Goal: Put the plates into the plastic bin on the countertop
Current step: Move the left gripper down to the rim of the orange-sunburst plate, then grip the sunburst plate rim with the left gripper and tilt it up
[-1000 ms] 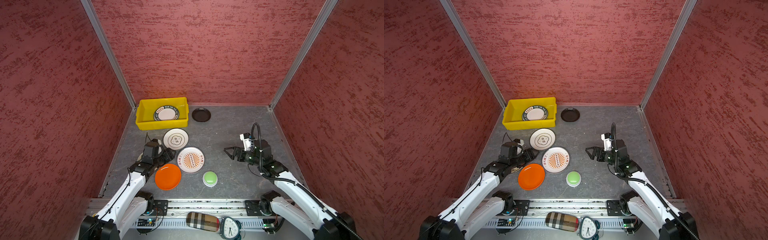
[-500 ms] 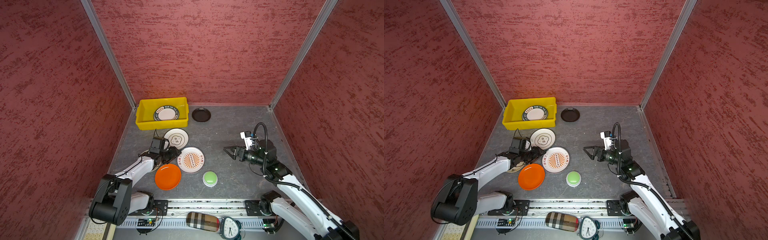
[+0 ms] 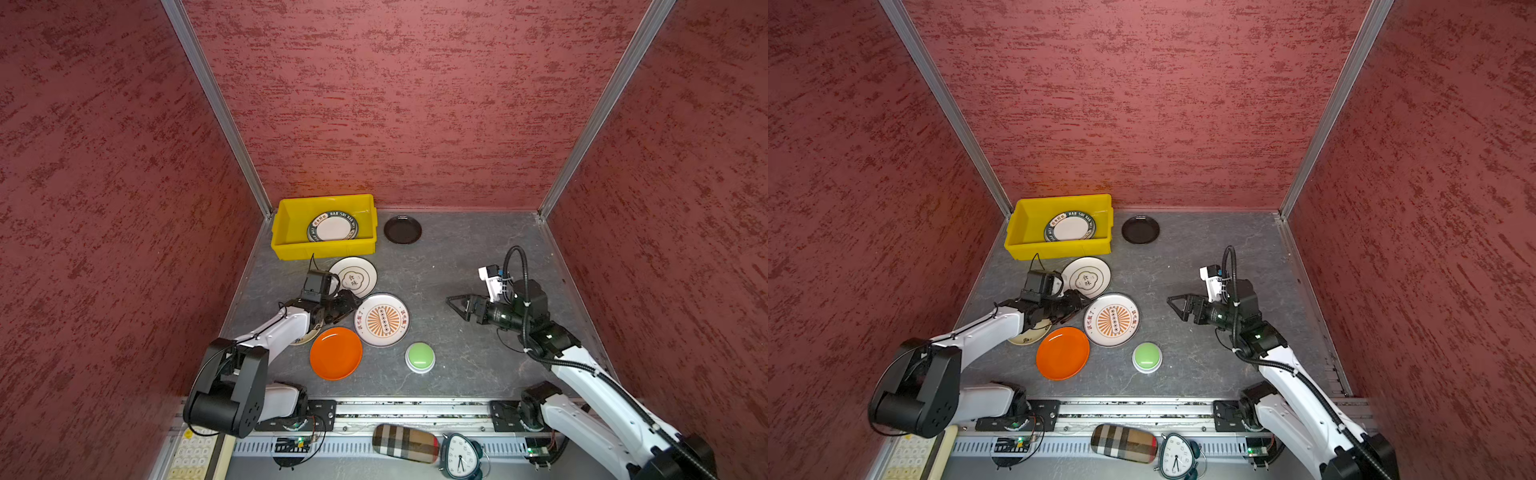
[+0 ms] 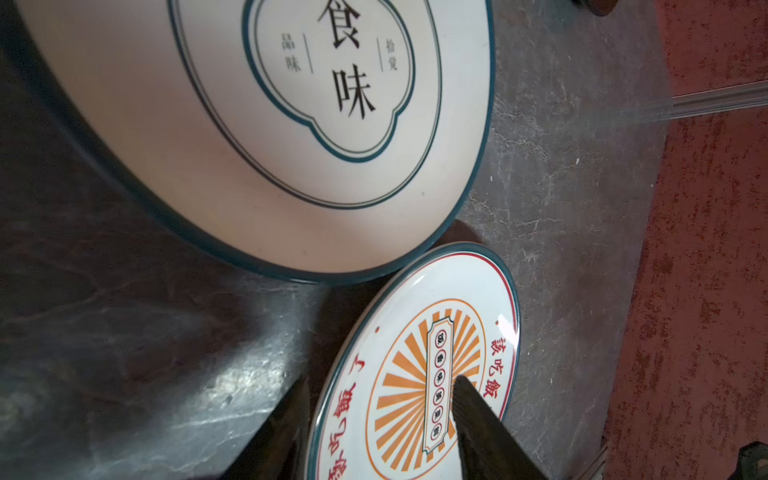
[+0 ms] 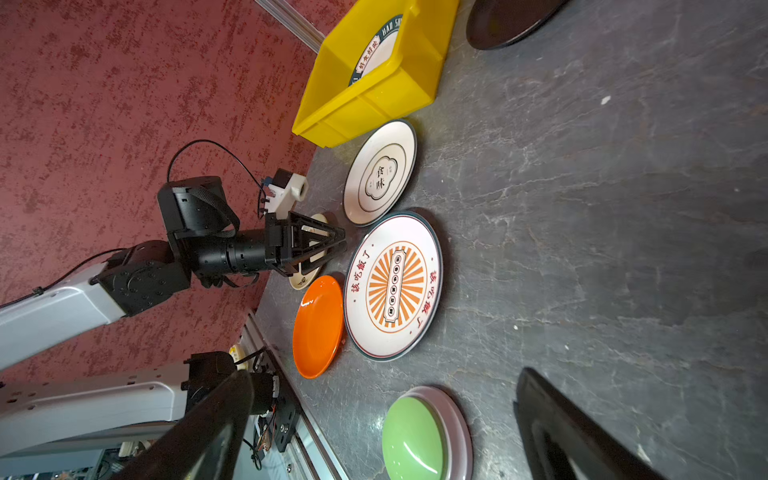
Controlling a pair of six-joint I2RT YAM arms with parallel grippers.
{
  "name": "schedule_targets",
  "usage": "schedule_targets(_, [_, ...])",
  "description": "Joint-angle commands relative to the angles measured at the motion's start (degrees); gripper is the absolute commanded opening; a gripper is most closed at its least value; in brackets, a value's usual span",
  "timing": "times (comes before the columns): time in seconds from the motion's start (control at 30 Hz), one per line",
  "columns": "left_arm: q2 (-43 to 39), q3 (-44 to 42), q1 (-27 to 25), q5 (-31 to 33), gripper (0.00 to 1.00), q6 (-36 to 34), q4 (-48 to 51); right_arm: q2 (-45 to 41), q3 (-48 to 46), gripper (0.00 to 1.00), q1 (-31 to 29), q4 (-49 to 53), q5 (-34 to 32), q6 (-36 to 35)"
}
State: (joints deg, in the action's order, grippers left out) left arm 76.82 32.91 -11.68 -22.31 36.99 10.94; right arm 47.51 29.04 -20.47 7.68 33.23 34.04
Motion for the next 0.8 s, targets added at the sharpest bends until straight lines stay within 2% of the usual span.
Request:
schedule_targets(0.0, [2.02, 0.73, 0.59, -0.97, 0.54, -1.31, -1.76, -2.11, -0.13, 0.99, 0.17, 3.17, -3.68, -1.48])
schedule_targets(0.03, [2.55, 0.68, 0.61, -1.39, 0.52, -1.35, -2.1, -2.76, -0.21, 0.99, 0.17, 3.89, -4.7, -1.52])
schedule_targets(0.17, [4.24, 0.69, 0.65, -2.22, 0.26, -0.96, -3.42, -5.32, -0.78, 0.99, 0.17, 5.08, -7.32, -1.39])
schedule_targets(0.3, [5.92, 0.85, 0.67, -2.44, 0.34, -1.29, -3.76, -6.62, -1.09, 0.99, 0.17, 5.83, -8.76, -1.17])
schedule_targets(0.6, [8.54, 0.67, 0.61, -2.57, 0.34, -1.28, -5.04, -6.72, -0.99, 0.99, 0.14, 7.21, -10.2, -2.18])
schedule_targets(0.77, [10.54, 1.09, 0.62, -3.02, 0.29, -1.22, -6.16, -6.29, -1.02, 0.99, 0.16, 7.59, -11.32, -2.49])
